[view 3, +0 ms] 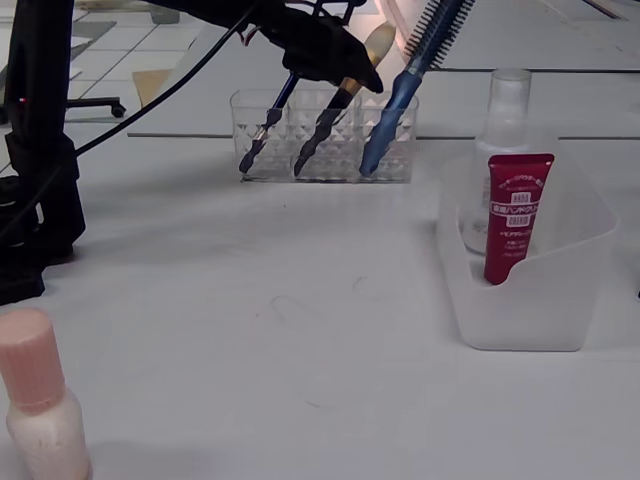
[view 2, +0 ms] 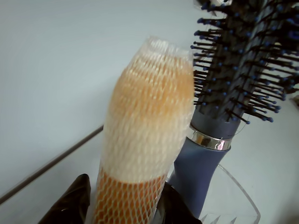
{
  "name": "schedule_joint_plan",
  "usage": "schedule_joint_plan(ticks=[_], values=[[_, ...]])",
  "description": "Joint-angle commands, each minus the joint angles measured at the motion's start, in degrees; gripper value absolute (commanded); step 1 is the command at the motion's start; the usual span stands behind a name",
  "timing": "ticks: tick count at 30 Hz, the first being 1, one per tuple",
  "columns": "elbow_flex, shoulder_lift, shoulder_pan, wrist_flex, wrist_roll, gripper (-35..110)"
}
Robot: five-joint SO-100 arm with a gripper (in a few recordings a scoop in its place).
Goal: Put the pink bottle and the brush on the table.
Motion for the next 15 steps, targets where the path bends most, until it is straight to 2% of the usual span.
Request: schedule_joint_plan(ticks=[1, 15], values=[[-2.7, 0.7, -0.6, -0.5, -0.5, 17], [-2.3, 0.9, -0.6, 0.5, -0.5, 5]])
